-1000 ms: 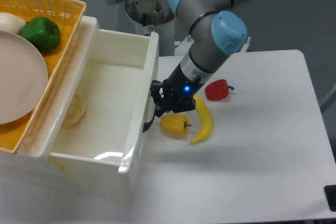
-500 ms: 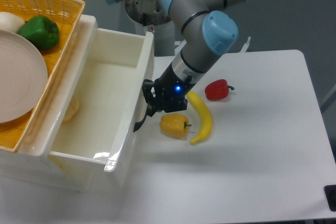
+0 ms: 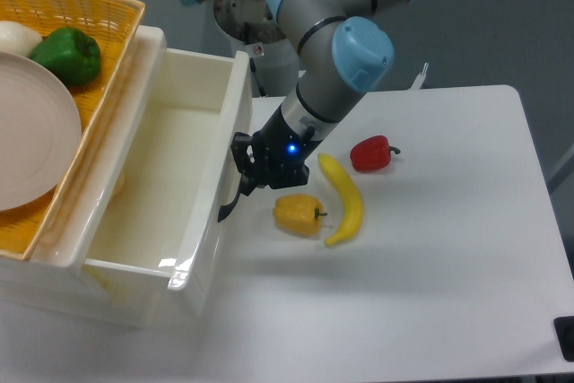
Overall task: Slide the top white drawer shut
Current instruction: 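Push the drawer front with the gripper into the white cabinet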
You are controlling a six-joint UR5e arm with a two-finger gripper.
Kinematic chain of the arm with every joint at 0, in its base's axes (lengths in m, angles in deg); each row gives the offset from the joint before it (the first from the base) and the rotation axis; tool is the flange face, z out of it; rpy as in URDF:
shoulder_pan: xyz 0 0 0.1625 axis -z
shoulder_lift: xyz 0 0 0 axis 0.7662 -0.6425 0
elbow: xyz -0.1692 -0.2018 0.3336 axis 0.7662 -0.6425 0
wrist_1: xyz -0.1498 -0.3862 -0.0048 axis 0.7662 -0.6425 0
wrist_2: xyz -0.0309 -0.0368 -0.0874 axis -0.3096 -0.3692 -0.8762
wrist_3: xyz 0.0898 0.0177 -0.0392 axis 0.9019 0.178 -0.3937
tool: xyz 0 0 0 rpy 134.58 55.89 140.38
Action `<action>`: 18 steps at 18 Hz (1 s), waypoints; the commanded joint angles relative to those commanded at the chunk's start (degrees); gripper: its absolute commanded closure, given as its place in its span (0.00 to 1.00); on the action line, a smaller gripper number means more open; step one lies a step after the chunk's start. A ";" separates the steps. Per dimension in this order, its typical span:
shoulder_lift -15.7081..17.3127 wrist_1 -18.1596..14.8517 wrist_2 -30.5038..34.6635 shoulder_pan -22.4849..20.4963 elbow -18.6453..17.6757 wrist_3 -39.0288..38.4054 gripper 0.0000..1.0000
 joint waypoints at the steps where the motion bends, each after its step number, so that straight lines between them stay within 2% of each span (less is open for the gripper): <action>1: 0.17 0.00 0.00 0.18 0.00 0.00 1.00; 18: 1.58 0.00 0.61 6.24 -0.96 -4.04 1.00</action>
